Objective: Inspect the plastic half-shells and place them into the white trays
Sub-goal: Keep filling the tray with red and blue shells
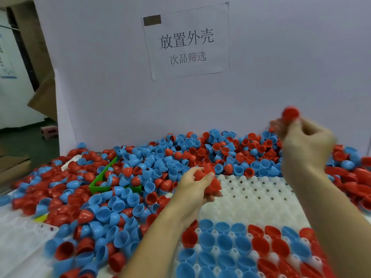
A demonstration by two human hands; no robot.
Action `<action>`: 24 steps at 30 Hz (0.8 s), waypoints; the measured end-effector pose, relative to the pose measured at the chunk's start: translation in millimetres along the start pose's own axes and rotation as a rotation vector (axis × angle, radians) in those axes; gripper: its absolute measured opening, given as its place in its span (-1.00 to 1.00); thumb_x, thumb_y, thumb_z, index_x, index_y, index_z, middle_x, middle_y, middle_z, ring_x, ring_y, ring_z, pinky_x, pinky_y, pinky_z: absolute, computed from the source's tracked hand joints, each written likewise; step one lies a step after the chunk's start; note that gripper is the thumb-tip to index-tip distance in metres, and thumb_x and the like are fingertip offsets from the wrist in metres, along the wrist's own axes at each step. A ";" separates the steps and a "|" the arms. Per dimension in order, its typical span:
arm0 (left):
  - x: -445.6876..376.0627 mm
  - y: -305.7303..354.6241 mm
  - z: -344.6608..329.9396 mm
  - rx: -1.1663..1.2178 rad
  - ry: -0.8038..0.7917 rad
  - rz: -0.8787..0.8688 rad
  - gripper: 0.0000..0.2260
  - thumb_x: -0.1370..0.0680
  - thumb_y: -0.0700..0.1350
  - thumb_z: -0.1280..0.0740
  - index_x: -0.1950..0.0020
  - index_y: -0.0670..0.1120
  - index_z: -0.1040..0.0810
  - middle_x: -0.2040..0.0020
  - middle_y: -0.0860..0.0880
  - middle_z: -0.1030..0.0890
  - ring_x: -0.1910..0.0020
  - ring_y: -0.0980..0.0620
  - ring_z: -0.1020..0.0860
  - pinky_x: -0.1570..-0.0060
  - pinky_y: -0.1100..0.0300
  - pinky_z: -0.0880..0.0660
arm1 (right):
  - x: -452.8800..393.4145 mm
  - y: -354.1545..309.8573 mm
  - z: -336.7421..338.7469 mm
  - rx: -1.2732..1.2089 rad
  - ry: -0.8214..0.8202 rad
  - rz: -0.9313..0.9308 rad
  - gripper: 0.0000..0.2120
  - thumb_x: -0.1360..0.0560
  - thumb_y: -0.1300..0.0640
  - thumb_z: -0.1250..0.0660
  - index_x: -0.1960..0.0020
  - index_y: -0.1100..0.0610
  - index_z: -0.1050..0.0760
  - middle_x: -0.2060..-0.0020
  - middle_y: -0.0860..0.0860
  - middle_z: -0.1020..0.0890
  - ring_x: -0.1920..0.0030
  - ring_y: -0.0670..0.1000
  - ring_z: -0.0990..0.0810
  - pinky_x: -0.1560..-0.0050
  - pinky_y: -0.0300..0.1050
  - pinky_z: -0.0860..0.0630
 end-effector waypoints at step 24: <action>11.8 5.7 -18.0 -0.002 -0.365 -0.062 -0.81 -0.66 -0.22 -0.23 -0.21 -0.28 -0.52 0.16 -0.15 -0.66 0.27 -0.03 -0.61 0.33 0.24 -0.49 | 74.8 45.7 -25.7 0.535 -0.672 0.344 -0.69 -0.44 0.29 -0.49 0.14 -0.15 -0.62 0.32 -0.18 -0.60 0.17 -0.17 -0.56 0.19 -0.41 -0.47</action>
Point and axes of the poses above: each hand's wrist, its own x-axis away from the middle knuckle, its own z-axis out of the back of the hand, y = z × x, the point moved 5 cm from there along -x, towards the middle knuckle
